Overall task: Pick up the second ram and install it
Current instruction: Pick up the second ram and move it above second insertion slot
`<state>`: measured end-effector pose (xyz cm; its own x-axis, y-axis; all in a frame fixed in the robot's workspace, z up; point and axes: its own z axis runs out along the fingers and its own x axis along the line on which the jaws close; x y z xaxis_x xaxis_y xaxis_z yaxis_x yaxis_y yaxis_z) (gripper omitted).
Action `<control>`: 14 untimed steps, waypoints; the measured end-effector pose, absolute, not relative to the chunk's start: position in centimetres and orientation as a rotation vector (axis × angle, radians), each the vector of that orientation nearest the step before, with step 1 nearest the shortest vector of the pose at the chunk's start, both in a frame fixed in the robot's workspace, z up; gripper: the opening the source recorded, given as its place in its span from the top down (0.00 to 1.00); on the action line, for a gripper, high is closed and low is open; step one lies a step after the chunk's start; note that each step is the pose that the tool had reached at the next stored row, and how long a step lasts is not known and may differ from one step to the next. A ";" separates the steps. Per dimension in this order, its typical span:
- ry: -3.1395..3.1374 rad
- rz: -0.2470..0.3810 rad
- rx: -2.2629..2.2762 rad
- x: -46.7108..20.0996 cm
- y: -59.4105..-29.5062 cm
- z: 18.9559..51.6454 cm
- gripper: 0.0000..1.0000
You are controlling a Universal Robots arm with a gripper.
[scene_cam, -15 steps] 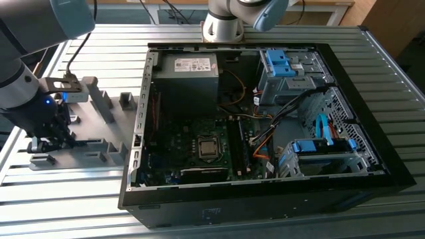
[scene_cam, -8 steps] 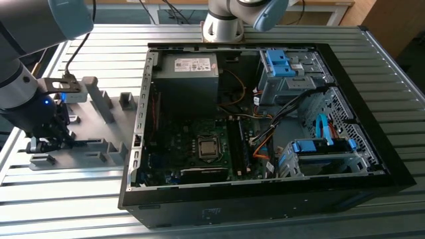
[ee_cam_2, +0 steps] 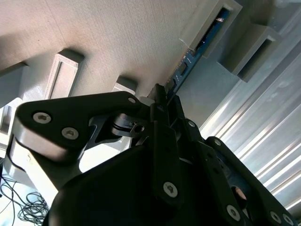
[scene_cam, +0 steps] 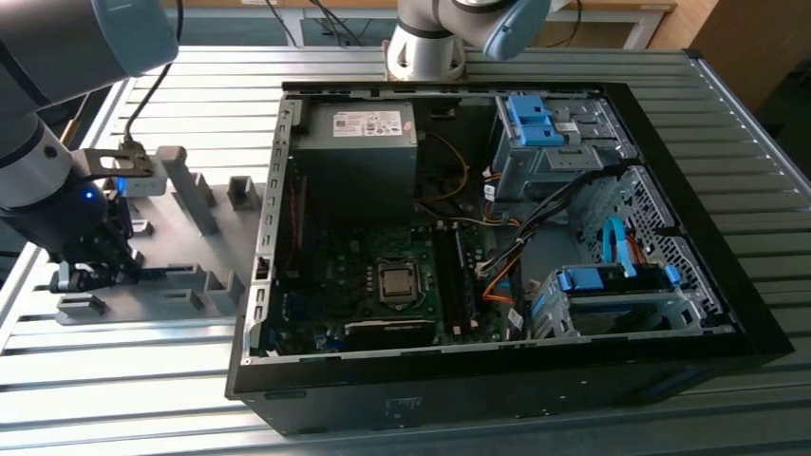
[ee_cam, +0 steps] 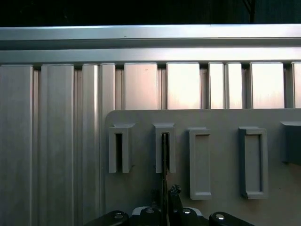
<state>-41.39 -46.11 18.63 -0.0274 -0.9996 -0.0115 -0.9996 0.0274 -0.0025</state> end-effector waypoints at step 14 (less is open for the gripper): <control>2.244 0.010 -2.184 -41.4 -46.1 18.6 0.86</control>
